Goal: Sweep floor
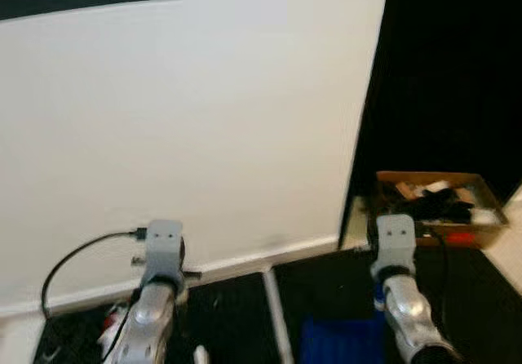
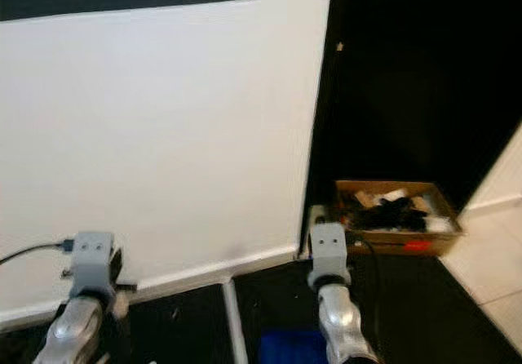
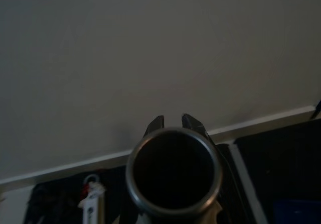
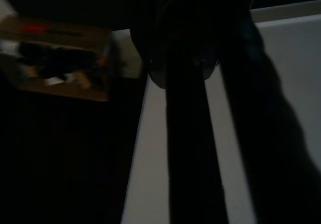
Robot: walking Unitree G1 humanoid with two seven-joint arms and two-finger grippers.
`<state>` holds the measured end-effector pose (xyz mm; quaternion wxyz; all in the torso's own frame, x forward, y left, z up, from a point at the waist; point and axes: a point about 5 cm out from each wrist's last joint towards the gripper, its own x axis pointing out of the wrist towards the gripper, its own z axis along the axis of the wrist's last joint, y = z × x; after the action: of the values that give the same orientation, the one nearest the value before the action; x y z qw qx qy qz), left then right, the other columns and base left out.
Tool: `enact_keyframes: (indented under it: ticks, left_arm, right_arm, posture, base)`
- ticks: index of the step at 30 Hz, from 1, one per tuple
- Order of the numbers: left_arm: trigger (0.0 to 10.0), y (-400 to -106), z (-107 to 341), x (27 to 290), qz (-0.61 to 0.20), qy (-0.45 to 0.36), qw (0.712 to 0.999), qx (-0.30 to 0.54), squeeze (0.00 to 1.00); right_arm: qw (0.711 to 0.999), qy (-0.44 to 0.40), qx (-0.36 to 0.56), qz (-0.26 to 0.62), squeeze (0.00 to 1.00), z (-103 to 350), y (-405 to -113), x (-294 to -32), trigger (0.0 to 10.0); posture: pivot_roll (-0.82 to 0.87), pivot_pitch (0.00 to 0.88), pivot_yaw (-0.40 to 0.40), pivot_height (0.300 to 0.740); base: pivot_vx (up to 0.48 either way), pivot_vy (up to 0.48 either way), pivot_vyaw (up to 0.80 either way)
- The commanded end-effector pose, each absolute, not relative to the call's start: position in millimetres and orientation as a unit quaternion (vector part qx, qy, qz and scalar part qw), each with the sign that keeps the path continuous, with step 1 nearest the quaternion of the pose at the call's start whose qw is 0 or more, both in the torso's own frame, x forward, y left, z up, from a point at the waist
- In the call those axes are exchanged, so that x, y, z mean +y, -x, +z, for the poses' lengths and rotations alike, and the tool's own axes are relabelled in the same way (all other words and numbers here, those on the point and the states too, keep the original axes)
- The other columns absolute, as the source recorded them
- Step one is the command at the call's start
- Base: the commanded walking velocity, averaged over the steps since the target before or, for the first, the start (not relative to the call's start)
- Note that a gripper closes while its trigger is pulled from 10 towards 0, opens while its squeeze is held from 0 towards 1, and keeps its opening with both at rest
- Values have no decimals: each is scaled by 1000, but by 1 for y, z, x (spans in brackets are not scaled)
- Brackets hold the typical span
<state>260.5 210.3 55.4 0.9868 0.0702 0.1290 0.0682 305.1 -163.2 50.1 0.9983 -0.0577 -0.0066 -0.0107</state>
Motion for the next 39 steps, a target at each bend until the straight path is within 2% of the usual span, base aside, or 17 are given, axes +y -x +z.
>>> enact_keyframes:
  ticks: [1,28,39]
  left_arm:
    - [10000,-264,60,212,67,-83,987,121,0]
    - [10000,-263,59,211,71,-77,986,127,0]
    - [10000,-263,59,212,72,-77,986,127,0]
  right_arm:
    - [998,65,-12,-16,0,53,-306,-169,10000]
    - [998,66,-12,-15,0,53,-306,-168,10000]
    - [998,65,-12,-15,0,53,-306,-168,10000]
  posture:
    - [78,39,62,740]
    - [77,41,62,740]
    - [77,41,62,740]
  base:
    - [0,0,0]
    - [0,0,0]
    - [0,274,0]
